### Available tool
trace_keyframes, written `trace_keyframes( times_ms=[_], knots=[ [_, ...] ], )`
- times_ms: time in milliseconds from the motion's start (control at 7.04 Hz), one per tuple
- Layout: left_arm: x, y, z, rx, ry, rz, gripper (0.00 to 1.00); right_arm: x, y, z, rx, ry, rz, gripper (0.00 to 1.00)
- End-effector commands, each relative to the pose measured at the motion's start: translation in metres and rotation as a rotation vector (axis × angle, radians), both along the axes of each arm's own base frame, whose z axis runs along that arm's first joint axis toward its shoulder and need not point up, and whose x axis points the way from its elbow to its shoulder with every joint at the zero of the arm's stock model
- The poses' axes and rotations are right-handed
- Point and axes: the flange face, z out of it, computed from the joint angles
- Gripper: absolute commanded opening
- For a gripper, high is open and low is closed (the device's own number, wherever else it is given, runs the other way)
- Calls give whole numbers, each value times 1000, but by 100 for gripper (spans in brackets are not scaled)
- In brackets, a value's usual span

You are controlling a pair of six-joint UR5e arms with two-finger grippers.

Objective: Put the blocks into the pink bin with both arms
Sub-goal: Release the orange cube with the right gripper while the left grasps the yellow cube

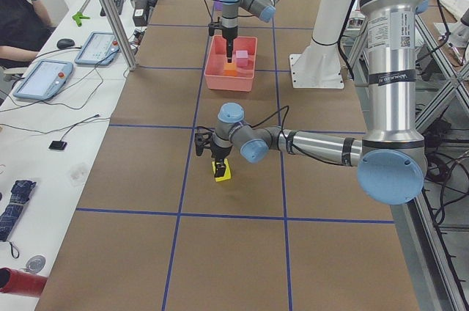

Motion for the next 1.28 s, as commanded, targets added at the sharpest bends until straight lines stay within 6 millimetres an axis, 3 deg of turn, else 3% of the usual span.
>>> trace_keyframes(
  times_ms=[0, 142, 284, 426, 568, 710, 852, 994, 1136],
  knots=[
    [9, 10, 4, -8, -3, 23, 100, 2, -2, 0, -1, -1, 5, 99],
    [10, 18, 9, -14, -7, 35, 78, 12, -12, -4, -3, -6, 17, 99],
    [4, 25, 14, 9, 1, 32, 15, 28, -27, -7, -4, -13, 33, 99],
    [-9, 36, 21, 31, -1, 15, 0, 53, -48, -8, -12, -28, 50, 99],
    [-15, 36, 4, 48, 18, 7, 0, 88, -67, -3, -26, -51, 68, 99],
    [-22, 42, -21, 36, 55, 28, 0, 127, -87, 18, -20, -50, 86, 99],
    [-43, 33, -64, -1, 92, 11, 0, 181, -102, 54, 0, -21, 73, 99],
    [-52, 32, -123, -20, 123, 11, 0, 222, -104, 101, 57, 43, 27, 99],
    [-45, 21, -187, -39, 119, 2, 0, 267, -115, 145, 103, 91, 3, 99]
  ],
)
